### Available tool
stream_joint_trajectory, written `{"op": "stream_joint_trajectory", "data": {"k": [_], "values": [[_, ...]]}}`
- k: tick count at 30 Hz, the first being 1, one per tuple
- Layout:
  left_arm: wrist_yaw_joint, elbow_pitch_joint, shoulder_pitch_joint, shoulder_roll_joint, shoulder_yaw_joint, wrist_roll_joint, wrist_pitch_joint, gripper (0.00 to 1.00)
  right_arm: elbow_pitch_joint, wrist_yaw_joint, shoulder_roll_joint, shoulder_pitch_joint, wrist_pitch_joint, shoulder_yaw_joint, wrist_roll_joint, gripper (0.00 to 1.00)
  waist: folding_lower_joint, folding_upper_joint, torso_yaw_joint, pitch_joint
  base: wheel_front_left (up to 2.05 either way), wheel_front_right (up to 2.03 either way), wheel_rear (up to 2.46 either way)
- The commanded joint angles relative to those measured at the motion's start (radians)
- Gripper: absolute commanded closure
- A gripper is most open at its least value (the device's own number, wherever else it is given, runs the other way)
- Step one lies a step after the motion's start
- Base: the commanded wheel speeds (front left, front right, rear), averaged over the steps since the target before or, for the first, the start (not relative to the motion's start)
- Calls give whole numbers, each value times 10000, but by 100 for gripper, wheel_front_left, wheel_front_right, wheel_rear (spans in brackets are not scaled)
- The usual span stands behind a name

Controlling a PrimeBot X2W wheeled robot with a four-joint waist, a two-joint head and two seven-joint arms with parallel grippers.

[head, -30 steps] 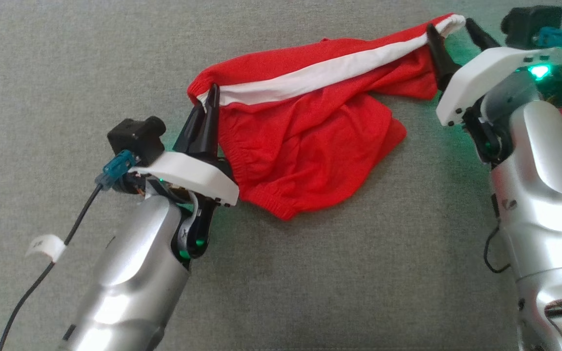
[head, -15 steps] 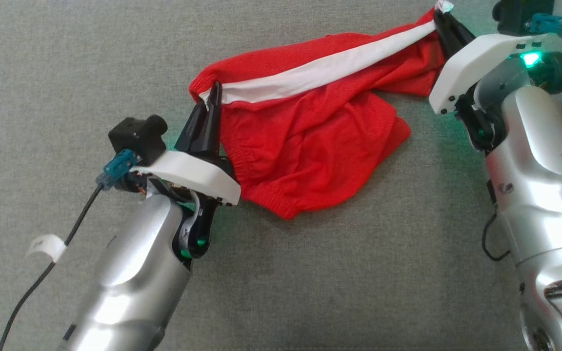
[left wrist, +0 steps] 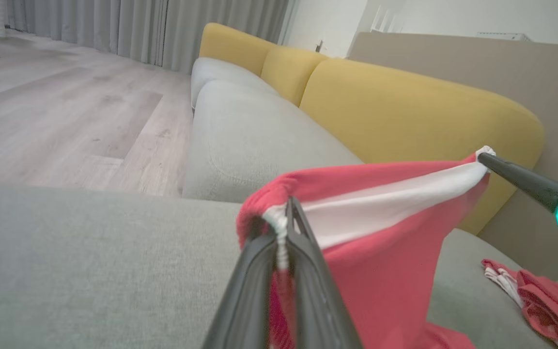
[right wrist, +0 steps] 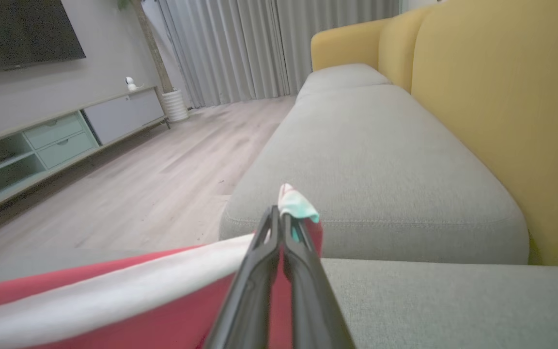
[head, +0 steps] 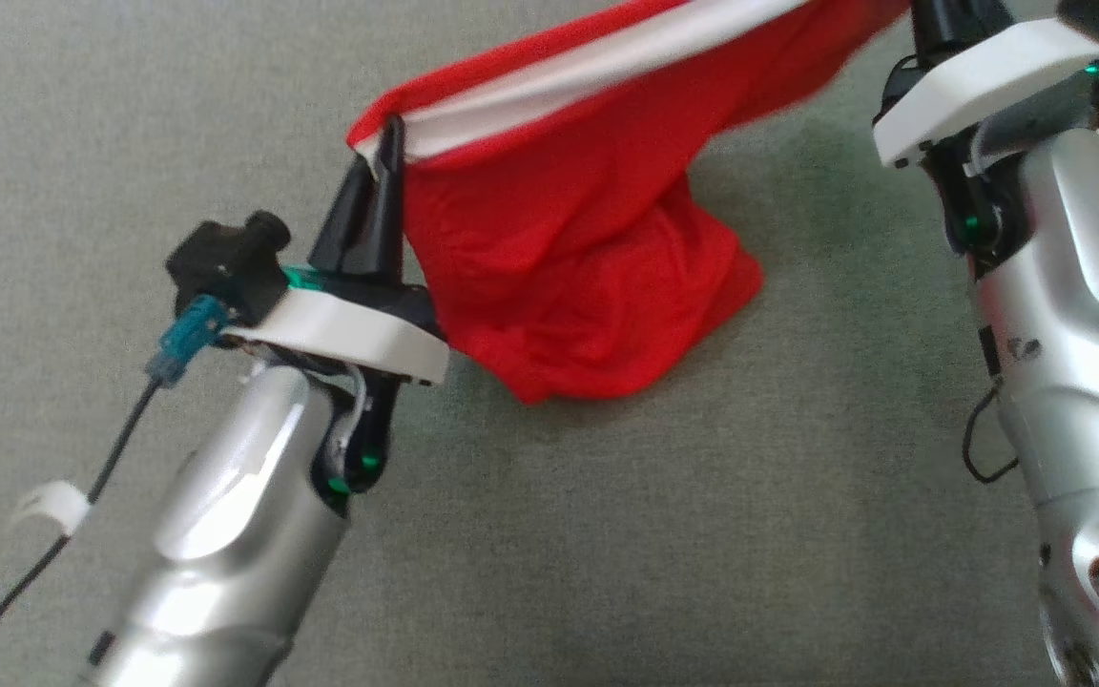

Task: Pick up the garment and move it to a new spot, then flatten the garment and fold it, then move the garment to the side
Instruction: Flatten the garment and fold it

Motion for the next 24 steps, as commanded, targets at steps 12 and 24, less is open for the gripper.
{"op": "stream_joint_trajectory", "data": {"k": [12, 24], "values": [[498, -3942, -735, 1902, 720, 759, 888, 100, -5118, -7, -594, 2219, 61, -464, 213, 100, 0, 0, -518, -2605, 0, 0, 0], [547, -5594, -1899, 2817, 942, 595, 2888, 100, -9215, -7, -231, 3512, 2715, -1347, -181, 100, 0, 0, -715, -2421, 0, 0, 0]]}}
